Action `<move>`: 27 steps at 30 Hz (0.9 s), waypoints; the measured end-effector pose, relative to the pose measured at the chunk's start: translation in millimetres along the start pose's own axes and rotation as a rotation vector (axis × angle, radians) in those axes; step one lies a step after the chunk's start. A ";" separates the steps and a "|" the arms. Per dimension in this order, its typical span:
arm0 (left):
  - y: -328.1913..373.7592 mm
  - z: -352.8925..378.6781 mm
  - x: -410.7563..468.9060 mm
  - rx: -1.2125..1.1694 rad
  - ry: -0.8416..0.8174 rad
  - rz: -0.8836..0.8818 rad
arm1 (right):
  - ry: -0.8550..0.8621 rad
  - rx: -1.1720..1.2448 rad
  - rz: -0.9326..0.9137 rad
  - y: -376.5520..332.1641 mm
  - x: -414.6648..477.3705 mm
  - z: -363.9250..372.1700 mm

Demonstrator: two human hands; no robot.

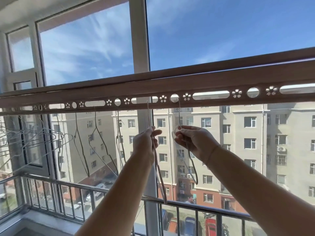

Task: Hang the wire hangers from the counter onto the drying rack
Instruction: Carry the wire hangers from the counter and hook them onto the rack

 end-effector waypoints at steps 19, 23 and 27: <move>-32.5 -37.7 0.6 0.076 -0.031 0.002 | 0.133 -0.159 -0.120 18.6 -0.2 -37.5; -42.9 -56.4 -7.4 0.151 -0.060 0.129 | 0.176 -0.305 -0.176 36.5 -6.8 -59.0; -62.9 -73.7 -21.7 0.222 -0.081 0.166 | 0.198 -0.413 -0.180 61.5 -21.1 -85.8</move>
Point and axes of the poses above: each hand's wrist, its own x-axis towards the middle knuckle, its own z-axis out of the palm, y = z × x, the point moved 4 cm from there along x, towards the middle knuckle, and after that the axes turned 14 degrees about y, right-handed, at the moved point
